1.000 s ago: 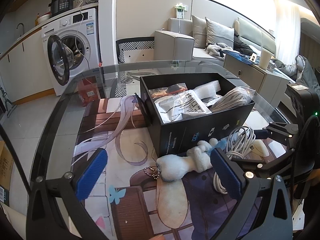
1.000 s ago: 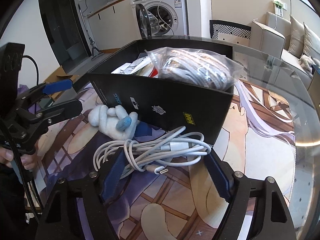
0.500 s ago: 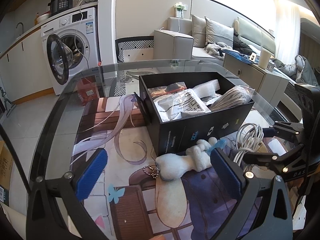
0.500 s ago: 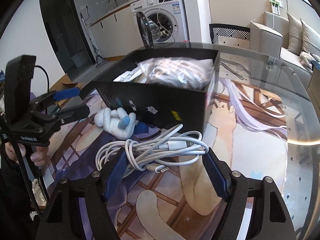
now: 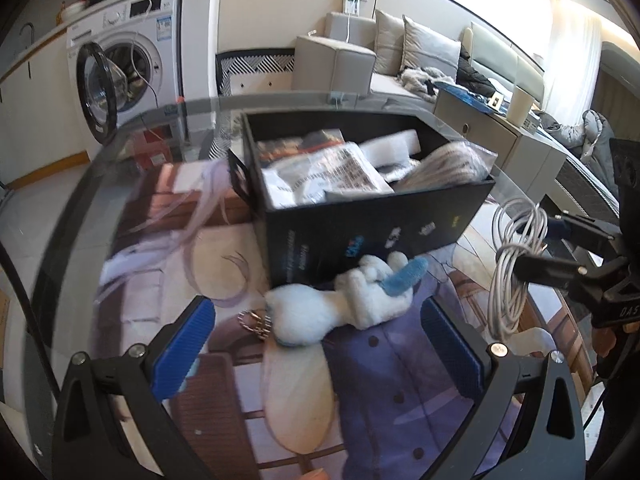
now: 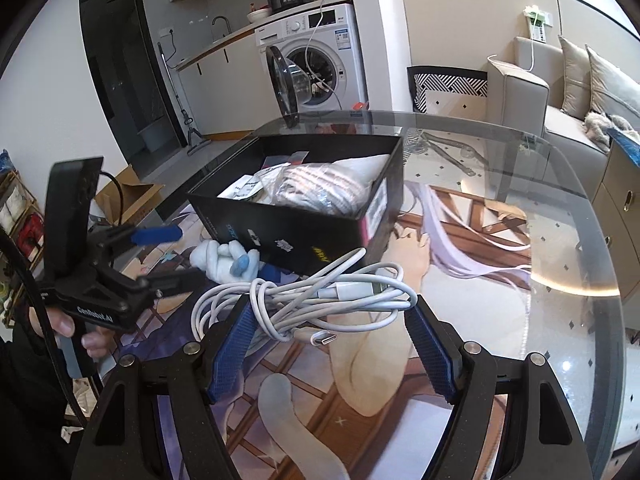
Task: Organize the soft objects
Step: 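Close right tool on the cable bundle while left tool closes on the plush toy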
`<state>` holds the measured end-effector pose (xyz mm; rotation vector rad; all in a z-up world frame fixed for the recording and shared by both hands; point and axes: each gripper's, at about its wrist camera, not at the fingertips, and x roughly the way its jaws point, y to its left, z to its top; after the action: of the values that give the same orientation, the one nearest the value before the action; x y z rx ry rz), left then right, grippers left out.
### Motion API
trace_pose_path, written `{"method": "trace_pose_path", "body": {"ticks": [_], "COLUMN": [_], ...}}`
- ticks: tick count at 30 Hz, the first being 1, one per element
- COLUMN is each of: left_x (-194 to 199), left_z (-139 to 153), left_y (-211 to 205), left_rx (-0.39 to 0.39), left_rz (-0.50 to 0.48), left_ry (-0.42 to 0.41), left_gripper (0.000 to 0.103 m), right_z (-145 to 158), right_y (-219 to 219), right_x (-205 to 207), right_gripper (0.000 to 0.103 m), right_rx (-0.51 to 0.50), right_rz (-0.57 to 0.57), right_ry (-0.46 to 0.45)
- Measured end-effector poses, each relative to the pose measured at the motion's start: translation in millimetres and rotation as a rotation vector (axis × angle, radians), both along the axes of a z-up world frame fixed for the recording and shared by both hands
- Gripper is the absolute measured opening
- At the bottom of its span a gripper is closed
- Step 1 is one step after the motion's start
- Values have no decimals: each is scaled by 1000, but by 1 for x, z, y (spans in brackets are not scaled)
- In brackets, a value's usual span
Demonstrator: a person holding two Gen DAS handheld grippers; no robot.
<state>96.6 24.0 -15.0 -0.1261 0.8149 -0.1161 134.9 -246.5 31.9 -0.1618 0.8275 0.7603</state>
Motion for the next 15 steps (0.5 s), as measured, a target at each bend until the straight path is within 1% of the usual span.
{"method": "trace_pose_path", "body": {"ticks": [7, 12, 15], "left_x": [13, 22, 27], "left_z": [-10, -14, -16], "left_y": [-13, -27, -34], "left_rx": [-26, 4, 46], "left_rz": [28, 28, 44], "left_ry": [62, 89, 96], "left_gripper": [103, 103, 103], "right_z": [7, 10, 10], "right_y": [-16, -26, -28], "right_x": [2, 7, 8], "right_gripper": [76, 76, 76], "right_rx": [18, 32, 35], "right_rz": [-26, -40, -44], "right_ry": [-4, -2, 0]}}
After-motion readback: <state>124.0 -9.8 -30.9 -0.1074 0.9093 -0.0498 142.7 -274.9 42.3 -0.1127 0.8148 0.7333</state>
